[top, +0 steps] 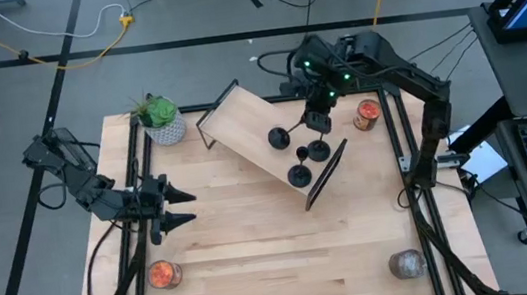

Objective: Pick & Place candle stick holders
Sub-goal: Put the black candlestick on the shelf

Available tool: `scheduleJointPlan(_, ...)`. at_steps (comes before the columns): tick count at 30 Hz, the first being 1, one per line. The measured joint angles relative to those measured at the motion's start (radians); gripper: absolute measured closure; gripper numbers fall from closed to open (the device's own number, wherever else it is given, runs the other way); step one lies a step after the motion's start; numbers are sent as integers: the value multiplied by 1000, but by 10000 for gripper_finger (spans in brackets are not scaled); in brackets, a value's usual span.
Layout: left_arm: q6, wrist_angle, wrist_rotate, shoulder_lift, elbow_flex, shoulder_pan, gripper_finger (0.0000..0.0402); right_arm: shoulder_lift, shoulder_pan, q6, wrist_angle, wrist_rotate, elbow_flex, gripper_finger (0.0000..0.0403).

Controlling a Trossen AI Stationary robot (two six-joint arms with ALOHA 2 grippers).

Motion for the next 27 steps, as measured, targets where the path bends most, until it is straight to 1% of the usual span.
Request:
scheduleJointPlan(21, 1, -1, 0, 0, 0, 0, 119, 0, 67, 64, 1, 6, -1, 390)
scheduleJointPlan(27, 1, -1, 0, 0, 0, 0, 119, -3, 66, 81, 0, 10, -48, 390)
